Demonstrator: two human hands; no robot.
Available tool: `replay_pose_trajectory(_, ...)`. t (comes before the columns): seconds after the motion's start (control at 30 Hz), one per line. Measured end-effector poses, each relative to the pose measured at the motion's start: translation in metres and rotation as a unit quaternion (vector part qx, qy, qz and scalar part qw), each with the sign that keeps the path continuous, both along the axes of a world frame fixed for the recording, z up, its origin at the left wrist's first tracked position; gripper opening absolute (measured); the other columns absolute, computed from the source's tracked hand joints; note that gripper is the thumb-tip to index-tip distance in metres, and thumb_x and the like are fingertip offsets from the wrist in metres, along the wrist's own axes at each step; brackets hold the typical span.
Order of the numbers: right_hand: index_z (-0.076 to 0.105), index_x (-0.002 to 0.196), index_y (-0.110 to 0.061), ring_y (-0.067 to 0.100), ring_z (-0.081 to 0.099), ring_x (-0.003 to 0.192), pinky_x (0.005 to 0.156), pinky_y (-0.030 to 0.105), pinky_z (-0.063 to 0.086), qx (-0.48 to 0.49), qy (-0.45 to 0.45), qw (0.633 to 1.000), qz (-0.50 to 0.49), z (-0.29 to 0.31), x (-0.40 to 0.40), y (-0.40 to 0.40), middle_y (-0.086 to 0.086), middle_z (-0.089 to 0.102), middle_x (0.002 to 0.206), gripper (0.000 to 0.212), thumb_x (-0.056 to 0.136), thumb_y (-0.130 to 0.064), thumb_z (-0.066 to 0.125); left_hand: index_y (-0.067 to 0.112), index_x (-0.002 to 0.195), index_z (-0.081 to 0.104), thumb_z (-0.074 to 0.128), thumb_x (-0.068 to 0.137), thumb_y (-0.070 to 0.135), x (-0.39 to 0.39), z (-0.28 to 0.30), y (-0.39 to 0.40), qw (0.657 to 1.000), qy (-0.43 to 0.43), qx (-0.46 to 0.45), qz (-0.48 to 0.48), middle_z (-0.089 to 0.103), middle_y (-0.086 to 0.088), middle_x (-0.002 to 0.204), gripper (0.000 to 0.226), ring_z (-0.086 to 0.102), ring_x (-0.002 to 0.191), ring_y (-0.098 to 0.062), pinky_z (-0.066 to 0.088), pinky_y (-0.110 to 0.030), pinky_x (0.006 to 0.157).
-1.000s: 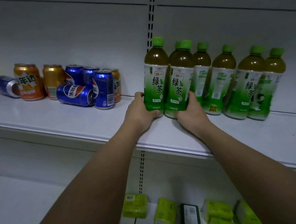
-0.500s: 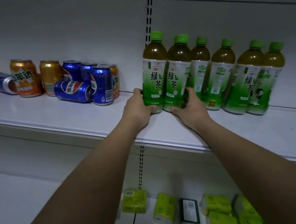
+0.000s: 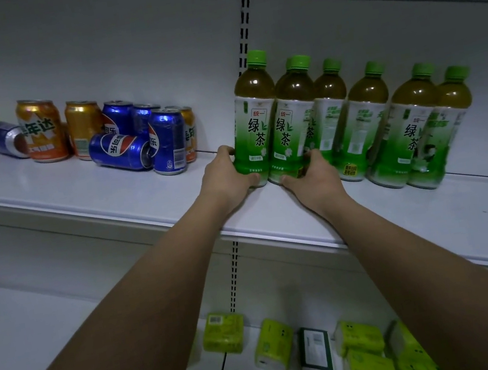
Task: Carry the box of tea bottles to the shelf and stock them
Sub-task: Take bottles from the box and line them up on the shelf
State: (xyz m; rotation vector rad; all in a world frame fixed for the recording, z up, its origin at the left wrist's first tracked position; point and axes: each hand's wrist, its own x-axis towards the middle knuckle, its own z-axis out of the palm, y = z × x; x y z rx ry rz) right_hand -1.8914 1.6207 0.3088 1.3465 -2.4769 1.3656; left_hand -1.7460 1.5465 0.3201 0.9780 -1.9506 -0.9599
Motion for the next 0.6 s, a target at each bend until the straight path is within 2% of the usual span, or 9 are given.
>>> replay_pose_trajectory(0.1,0.049,0.121,-0.010,0.031,0.056,0.115,0.096,0.040,0.048,-0.008,0.009,1.000,-0.003,-0.001,-0.001,-0.004,0.010,0.061,0.126,0.052,0.078,-0.025,0.075,0.014,0.140,0.038,0.079,0.077,0.023,-0.001,0.000,-0.001,1.000,0.004,-0.006,0.020,0.052,-0.007,0.136,0.076,0.053,0.120,-0.024,0.045,-0.034,0.099)
replay_pose_trajectory(0.17,0.049,0.119,-0.011,0.031,0.057,0.113,0.094,0.043,0.050,-0.036,0.024,0.999,-0.010,-0.003,0.003,0.000,0.011,0.060,0.123,0.049,0.078,-0.023,0.073,0.016,0.139,0.038,0.080,0.075,0.024,0.001,-0.002,0.002,0.999,0.006,-0.015,0.045,0.049,-0.007,0.137,0.077,0.051,0.122,-0.025,0.045,-0.039,0.103)
replay_pose_trajectory(0.23,0.051,0.114,-0.009,0.031,0.057,0.107,0.088,0.041,0.050,-0.073,0.055,0.996,-0.022,0.000,0.011,0.010,0.011,0.060,0.116,0.036,0.083,-0.018,0.066,0.017,0.134,0.044,0.075,0.079,0.023,0.006,-0.001,0.009,0.995,0.016,-0.053,0.079,0.051,-0.004,0.132,0.063,0.053,0.118,-0.023,0.047,-0.043,0.102)
replay_pose_trajectory(0.3,0.053,0.109,-0.006,0.028,0.056,0.098,0.079,0.035,0.044,-0.087,0.082,0.993,-0.013,0.008,0.026,0.027,0.011,0.059,0.106,0.022,0.089,-0.014,0.057,0.017,0.122,0.053,0.065,0.086,0.017,0.016,0.000,0.023,0.985,0.044,-0.115,0.118,0.056,-0.001,0.120,0.038,0.056,0.109,-0.021,0.049,-0.039,0.096)
replay_pose_trajectory(0.33,0.053,0.108,-0.005,0.024,0.054,0.094,0.076,0.032,0.041,-0.094,0.080,0.992,0.009,0.012,0.036,0.037,0.009,0.057,0.102,0.018,0.091,-0.012,0.054,0.016,0.116,0.056,0.060,0.088,0.013,0.023,-0.002,0.033,0.979,0.071,-0.137,0.132,0.056,0.001,0.113,0.029,0.057,0.105,-0.019,0.049,-0.036,0.093)
replay_pose_trajectory(0.4,0.056,0.108,-0.006,0.017,0.052,0.090,0.077,0.027,0.041,-0.144,0.034,0.987,0.060,0.012,0.058,0.060,0.003,0.055,0.100,0.016,0.092,-0.010,0.052,0.016,0.107,0.060,0.052,0.087,0.006,0.038,-0.014,0.057,0.968,0.140,-0.157,0.139,0.054,0.004,0.105,0.024,0.057,0.096,-0.016,0.049,-0.032,0.087)
replay_pose_trajectory(0.5,0.059,0.105,-0.007,0.016,0.055,0.084,0.071,0.020,0.044,-0.256,-0.033,0.961,0.103,-0.019,0.096,0.106,0.003,0.059,0.097,0.015,0.091,-0.007,0.052,0.017,0.097,0.061,0.046,0.081,0.003,0.070,-0.058,0.099,0.951,0.217,-0.183,0.121,0.055,0.001,0.100,0.026,0.057,0.091,-0.017,0.046,-0.028,0.081)
replay_pose_trajectory(0.53,0.060,0.103,-0.007,0.017,0.056,0.081,0.069,0.021,0.045,-0.273,-0.042,0.954,0.114,-0.042,0.109,0.122,0.003,0.061,0.095,0.015,0.090,-0.007,0.053,0.015,0.095,0.061,0.046,0.081,0.002,0.082,-0.083,0.113,0.951,0.214,-0.187,0.119,0.056,0.000,0.098,0.025,0.057,0.091,-0.018,0.045,-0.027,0.081)
replay_pose_trajectory(0.6,0.061,0.101,-0.013,0.014,0.058,0.079,0.070,0.024,0.047,-0.247,-0.070,0.960,0.108,-0.103,0.132,0.152,-0.002,0.062,0.092,0.013,0.090,-0.010,0.055,0.012,0.094,0.062,0.046,0.082,0.003,0.105,-0.145,0.141,0.963,0.170,-0.164,0.131,0.061,-0.004,0.095,0.022,0.059,0.090,-0.021,0.044,-0.030,0.080)
